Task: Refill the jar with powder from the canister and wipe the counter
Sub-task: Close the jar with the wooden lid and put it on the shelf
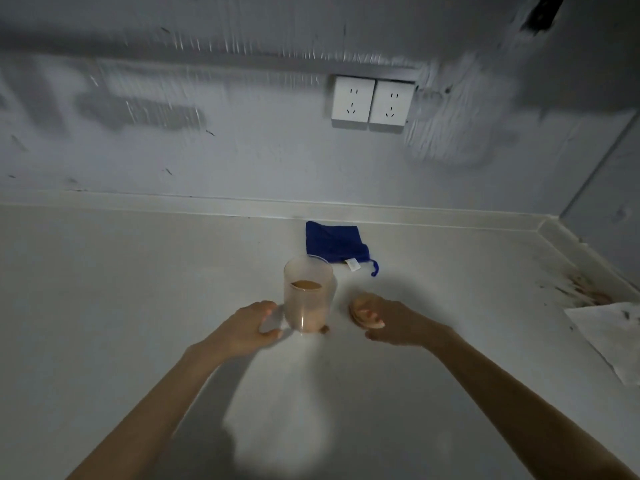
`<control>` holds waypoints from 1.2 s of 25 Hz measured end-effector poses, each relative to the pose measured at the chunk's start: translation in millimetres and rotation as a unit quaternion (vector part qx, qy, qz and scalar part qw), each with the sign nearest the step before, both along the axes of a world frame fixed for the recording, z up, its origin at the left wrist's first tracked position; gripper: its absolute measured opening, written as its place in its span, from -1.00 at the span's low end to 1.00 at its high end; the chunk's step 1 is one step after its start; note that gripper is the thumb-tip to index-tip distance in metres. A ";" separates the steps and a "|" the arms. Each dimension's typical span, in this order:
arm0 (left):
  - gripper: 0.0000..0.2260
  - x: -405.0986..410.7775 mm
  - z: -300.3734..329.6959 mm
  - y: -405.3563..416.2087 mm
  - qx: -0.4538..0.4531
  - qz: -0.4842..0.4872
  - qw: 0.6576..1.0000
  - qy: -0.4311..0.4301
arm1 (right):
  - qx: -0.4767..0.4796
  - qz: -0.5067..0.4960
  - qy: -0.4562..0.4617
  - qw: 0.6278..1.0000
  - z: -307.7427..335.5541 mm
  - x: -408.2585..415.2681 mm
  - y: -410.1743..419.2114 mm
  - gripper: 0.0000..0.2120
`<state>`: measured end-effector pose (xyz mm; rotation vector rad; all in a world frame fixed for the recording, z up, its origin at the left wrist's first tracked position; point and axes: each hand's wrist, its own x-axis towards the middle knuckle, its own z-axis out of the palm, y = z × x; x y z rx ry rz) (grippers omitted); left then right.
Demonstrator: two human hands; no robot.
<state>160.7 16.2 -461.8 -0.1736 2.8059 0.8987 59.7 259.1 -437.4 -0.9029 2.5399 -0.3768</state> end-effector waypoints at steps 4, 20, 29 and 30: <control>-0.30 -39.3 -3.7 -14.9 0.048 0.015 0.998 0.034 | 0.052 -0.067 -0.001 0.996 -24.7 -39.8 -19.4 -0.29; -0.21 -84.0 -28.2 4.0 0.340 0.031 0.937 0.070 | 0.120 -0.067 -0.010 0.990 -54.9 -88.2 -35.1 -0.25; -0.20 -84.2 -32.4 2.3 0.331 0.032 0.942 0.054 | -0.309 -0.170 -0.081 0.932 18.8 -93.7 -51.4 -0.63; -0.21 -84.5 -32.8 2.6 0.332 0.033 0.941 0.053 | -0.369 -0.178 -0.115 0.905 28.9 -90.3 -55.0 -0.68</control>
